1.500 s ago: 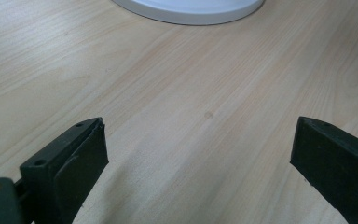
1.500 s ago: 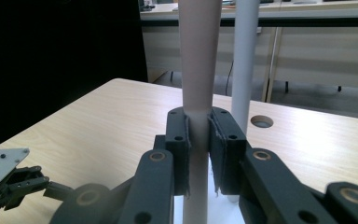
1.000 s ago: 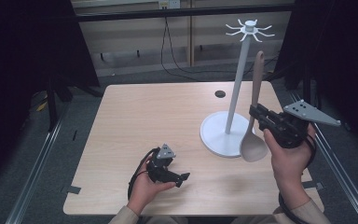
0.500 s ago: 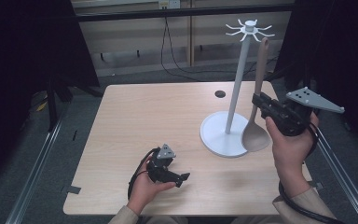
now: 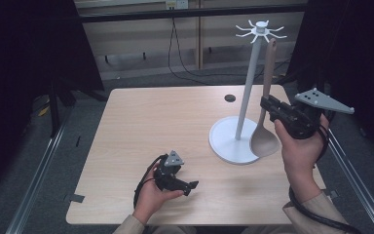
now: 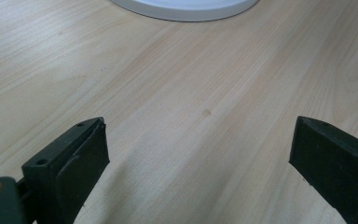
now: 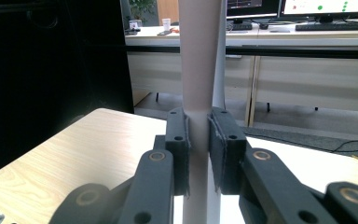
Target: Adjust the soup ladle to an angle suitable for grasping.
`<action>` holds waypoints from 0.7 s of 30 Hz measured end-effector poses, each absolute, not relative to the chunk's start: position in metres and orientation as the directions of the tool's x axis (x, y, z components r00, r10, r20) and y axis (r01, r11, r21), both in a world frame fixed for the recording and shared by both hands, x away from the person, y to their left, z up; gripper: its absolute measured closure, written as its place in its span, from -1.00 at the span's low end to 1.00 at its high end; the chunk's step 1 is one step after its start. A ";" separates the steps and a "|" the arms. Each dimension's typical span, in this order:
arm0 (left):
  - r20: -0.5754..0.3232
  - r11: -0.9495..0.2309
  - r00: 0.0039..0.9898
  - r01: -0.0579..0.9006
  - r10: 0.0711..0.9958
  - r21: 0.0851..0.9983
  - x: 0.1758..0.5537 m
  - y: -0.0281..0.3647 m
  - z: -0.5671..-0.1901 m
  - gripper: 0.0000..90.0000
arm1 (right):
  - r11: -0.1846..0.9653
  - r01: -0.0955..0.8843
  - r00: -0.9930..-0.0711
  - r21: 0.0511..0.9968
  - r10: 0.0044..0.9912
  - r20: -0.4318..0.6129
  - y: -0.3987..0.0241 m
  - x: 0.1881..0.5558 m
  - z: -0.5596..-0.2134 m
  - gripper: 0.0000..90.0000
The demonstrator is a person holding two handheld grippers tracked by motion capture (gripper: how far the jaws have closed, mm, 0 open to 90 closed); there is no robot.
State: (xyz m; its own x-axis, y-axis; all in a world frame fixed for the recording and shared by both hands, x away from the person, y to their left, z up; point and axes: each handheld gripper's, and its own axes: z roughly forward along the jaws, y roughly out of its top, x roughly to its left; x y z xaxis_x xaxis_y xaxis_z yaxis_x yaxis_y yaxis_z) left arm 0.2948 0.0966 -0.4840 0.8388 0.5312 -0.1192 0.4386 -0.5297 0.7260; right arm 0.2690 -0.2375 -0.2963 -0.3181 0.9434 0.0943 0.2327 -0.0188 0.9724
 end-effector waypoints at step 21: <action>-0.129 -0.526 0.840 0.442 0.527 0.727 0.297 0.100 -0.487 -0.90 | -0.029 0.241 -0.313 0.970 0.944 0.106 -0.233 0.283 -0.301 0.76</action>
State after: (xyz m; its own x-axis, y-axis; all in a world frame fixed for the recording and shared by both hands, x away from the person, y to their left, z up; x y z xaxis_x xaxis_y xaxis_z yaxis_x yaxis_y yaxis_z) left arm 0.2969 0.0997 -0.4871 0.8400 0.5270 -0.1289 0.4416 -0.5262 0.7267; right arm 0.2835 -0.2328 -0.3013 -0.3131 0.9438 0.1064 0.2412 -0.0294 0.9700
